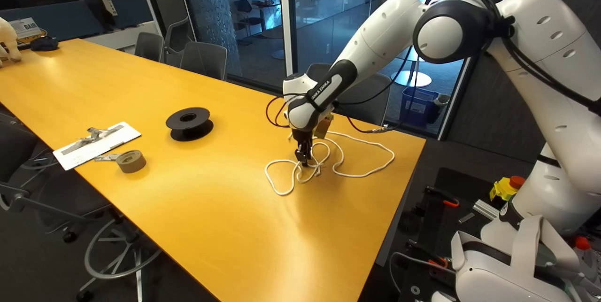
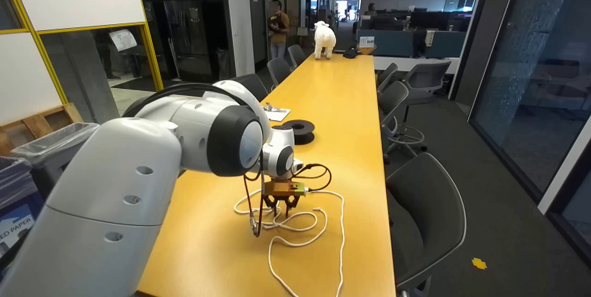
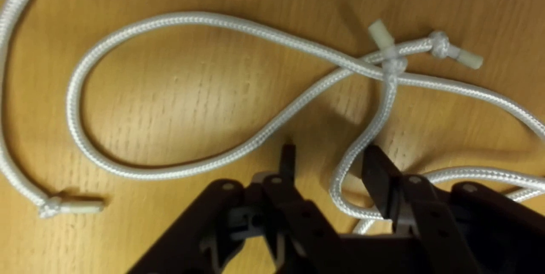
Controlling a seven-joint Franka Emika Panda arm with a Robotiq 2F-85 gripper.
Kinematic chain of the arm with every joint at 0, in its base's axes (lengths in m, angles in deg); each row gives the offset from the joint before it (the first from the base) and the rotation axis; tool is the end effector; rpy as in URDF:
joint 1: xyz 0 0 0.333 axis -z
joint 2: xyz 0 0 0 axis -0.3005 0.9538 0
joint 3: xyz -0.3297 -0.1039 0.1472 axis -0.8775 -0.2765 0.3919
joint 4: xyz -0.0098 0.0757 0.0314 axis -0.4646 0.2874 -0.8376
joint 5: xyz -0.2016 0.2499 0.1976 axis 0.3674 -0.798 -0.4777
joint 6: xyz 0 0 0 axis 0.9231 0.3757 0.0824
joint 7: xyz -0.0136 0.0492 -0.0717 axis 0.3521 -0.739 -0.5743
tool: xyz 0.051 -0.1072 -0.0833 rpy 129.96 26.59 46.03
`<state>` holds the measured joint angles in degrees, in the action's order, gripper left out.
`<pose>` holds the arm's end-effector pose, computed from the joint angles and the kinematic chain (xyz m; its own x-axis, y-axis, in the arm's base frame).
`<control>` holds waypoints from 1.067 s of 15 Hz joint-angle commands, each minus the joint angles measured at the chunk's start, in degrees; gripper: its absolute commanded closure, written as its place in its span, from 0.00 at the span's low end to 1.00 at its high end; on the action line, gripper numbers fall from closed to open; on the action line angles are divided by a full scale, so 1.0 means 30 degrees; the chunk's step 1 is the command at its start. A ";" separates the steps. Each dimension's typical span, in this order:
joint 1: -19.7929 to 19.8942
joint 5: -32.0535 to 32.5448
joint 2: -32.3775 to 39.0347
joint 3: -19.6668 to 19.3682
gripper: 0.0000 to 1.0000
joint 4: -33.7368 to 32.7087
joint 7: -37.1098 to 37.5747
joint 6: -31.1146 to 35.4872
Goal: Separate the two white ropes
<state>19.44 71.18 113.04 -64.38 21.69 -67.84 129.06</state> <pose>0.6974 -0.0139 0.1474 0.9423 0.3198 -0.0992 0.3216 -0.9469 0.0020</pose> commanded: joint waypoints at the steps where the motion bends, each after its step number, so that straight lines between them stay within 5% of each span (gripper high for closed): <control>1: 0.0080 0.0398 -0.0191 0.0139 0.86 0.0090 -0.0117 -0.0230; 5: 0.0212 0.0337 -0.0108 0.0217 1.00 0.0086 -0.0271 -0.0232; 16: -0.0235 0.0475 -0.0377 0.0623 0.96 -0.0169 -0.0597 -0.0728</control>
<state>19.40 71.39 112.86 -63.28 21.65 -69.43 128.57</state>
